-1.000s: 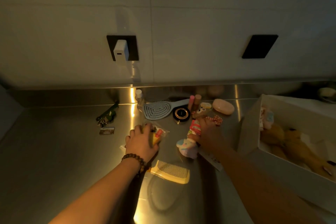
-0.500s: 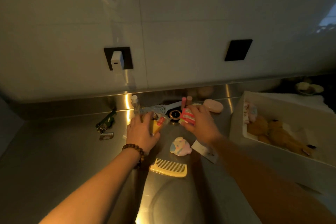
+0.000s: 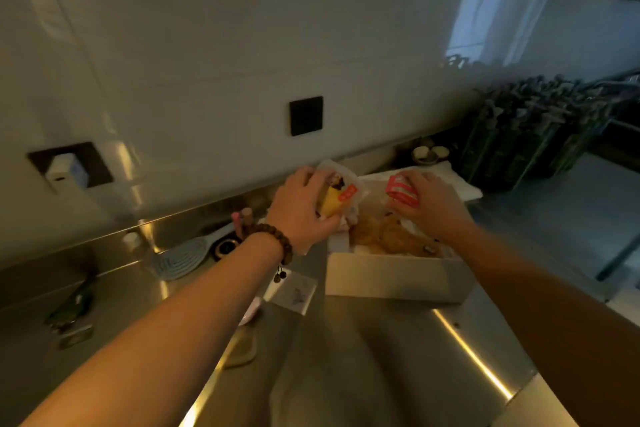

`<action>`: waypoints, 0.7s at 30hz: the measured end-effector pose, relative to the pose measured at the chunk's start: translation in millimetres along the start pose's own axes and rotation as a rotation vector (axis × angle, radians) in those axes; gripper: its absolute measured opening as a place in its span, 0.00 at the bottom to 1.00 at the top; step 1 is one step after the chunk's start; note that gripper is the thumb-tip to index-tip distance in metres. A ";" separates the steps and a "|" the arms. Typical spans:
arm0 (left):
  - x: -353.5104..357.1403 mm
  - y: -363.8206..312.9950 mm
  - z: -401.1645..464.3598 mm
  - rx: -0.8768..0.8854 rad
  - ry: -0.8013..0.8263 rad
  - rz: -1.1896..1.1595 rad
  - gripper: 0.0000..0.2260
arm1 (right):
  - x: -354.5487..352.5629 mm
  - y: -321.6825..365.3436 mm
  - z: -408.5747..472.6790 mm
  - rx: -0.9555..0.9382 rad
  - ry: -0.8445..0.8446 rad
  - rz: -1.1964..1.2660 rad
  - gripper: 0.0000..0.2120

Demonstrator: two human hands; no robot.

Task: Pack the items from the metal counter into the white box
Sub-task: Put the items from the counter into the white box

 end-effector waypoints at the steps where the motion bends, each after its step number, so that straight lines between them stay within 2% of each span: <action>1: 9.1 -11.4 8.1 0.033 0.016 -0.024 0.33 | 1.5 -15.3 7.1 0.078 0.021 0.082 0.32; 6: 66.9 -44.2 43.8 0.121 0.193 -0.084 0.33 | 12.5 -78.4 33.9 0.069 0.048 0.278 0.30; 10: 106.1 -40.3 50.3 0.148 0.350 -0.003 0.33 | 15.2 -111.4 50.8 0.028 0.080 0.318 0.31; 16: 140.4 -28.3 41.6 0.195 0.681 0.049 0.34 | 34.1 -126.7 64.4 -0.037 0.180 0.329 0.33; 21: 151.6 -25.4 44.4 0.300 0.791 0.035 0.35 | 51.8 -130.5 65.5 -0.028 0.216 0.337 0.34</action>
Point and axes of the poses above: each hand's wrist, its own z-axis towards the middle knuckle, its own x-axis out of the palm, y = z × x, the point moved 1 cm from there along z, towards the middle knuckle, and after that the axes turned 11 degrees about -y, right-handed, at the moved point
